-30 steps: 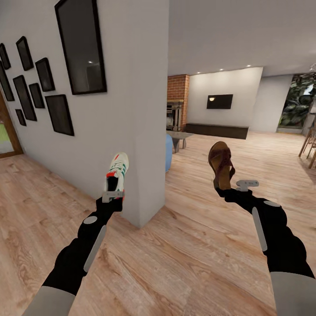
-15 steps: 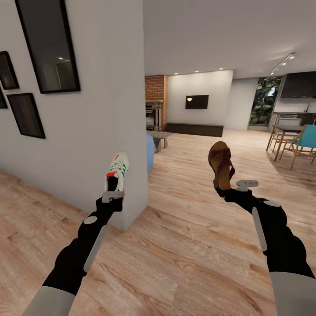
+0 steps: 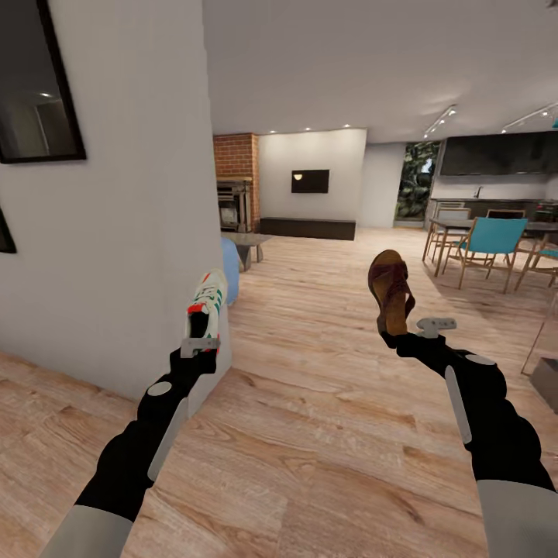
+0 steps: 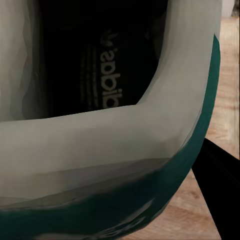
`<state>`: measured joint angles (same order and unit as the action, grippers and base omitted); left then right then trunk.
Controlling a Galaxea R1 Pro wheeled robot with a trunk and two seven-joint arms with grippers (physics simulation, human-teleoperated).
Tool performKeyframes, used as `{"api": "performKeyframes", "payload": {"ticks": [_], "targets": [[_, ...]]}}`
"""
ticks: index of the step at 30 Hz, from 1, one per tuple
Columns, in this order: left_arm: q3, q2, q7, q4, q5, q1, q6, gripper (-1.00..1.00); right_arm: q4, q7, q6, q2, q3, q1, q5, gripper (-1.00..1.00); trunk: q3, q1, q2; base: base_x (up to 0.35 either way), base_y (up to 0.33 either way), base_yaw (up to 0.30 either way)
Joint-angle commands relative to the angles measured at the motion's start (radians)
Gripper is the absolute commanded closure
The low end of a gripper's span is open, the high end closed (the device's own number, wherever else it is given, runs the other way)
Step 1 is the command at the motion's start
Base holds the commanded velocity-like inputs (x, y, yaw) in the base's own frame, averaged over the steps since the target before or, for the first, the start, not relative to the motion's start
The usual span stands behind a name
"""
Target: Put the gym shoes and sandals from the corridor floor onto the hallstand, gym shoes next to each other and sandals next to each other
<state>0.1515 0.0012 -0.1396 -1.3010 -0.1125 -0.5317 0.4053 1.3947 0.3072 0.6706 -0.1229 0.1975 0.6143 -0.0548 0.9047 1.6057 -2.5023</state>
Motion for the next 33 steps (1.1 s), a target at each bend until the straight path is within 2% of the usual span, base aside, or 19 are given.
{"api": "performKeyframes", "payload": {"ticks": [1, 26, 33], "targets": [[0.002, 0.0, -0.008, -0.001, -0.01, -0.001, 0.004, 1.0, 0.001, 0.004, 0.006, 0.0, 0.001, 0.001, -0.002, 1.0, 0.001, 0.0, -0.001, 0.0, 0.0, -0.299], [0.002, 0.0, -0.008, -0.001, -0.011, -0.001, 0.004, 1.0, 0.001, 0.004, 0.006, 0.0, 0.001, 0.001, -0.002, 1.0, 0.01, 0.0, -0.001, -0.001, 0.0, -0.292], [0.002, 0.0, -0.007, -0.001, -0.012, -0.001, 0.004, 1.0, 0.001, 0.004, 0.006, 0.0, 0.001, 0.001, -0.002, 1.0, 0.015, 0.0, -0.001, -0.254, 0.0, -0.284]]}}
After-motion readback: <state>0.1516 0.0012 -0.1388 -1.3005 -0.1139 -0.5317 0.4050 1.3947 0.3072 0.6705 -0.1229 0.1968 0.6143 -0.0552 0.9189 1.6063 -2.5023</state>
